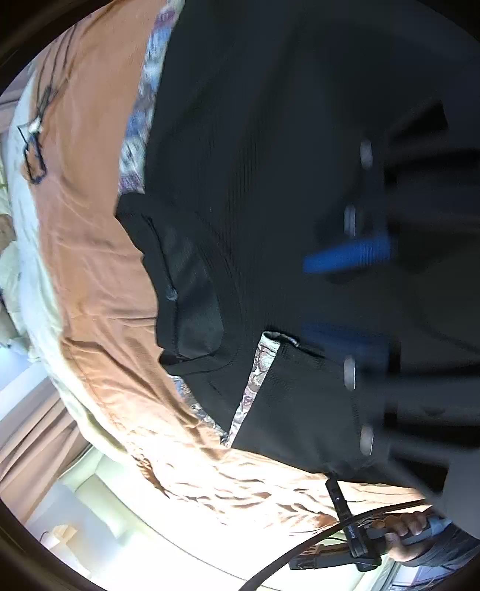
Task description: Fold small clothes
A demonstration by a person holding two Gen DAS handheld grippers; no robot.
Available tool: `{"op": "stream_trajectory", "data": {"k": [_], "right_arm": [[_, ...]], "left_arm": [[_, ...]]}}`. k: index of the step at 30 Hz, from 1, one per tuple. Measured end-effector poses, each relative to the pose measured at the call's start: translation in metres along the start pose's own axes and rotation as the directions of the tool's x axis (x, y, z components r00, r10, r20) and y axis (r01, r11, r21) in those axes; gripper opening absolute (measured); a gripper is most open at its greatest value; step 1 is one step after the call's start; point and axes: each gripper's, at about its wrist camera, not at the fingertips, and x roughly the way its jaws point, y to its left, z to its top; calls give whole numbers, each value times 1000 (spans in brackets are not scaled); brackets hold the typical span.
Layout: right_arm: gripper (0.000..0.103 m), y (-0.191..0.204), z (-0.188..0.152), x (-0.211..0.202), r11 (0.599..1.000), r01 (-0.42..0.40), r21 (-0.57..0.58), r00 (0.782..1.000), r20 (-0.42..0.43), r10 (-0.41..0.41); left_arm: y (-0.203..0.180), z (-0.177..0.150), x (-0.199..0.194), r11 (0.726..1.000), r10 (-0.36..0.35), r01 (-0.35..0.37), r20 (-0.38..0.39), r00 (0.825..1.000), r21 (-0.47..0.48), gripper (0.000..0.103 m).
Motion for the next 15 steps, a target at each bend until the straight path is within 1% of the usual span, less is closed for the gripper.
{"op": "stream_trajectory", "data": {"k": [1, 3, 5, 10, 12, 15], "right_arm": [[67, -1, -2, -9, 1000, 11, -7, 1000, 24, -11], [67, -3, -5, -23, 1000, 15, -15, 999, 42, -14], [67, -11, -11, -42, 1000, 7, -4, 999, 50, -7], [67, -33, -24, -79, 999, 34, 28, 997, 75, -36], [67, -46, -28, -98, 998, 42, 42, 995, 87, -45], [67, -63, -37, -127, 997, 52, 66, 992, 112, -59]], "left_arm": [[-3, -1, -4, 1000, 1, -1, 11, 1000, 6, 53], [-11, -5, -14, 1000, 4, -5, 35, 999, 23, 61], [-17, -8, -21, 1000, -3, 2, 43, 999, 27, 63], [-36, -20, -37, 999, -28, 27, 60, 998, 21, 65], [-43, -26, -45, 999, -38, 36, 70, 997, 25, 69], [-58, -35, -58, 998, -47, 44, 90, 995, 38, 70]]}}
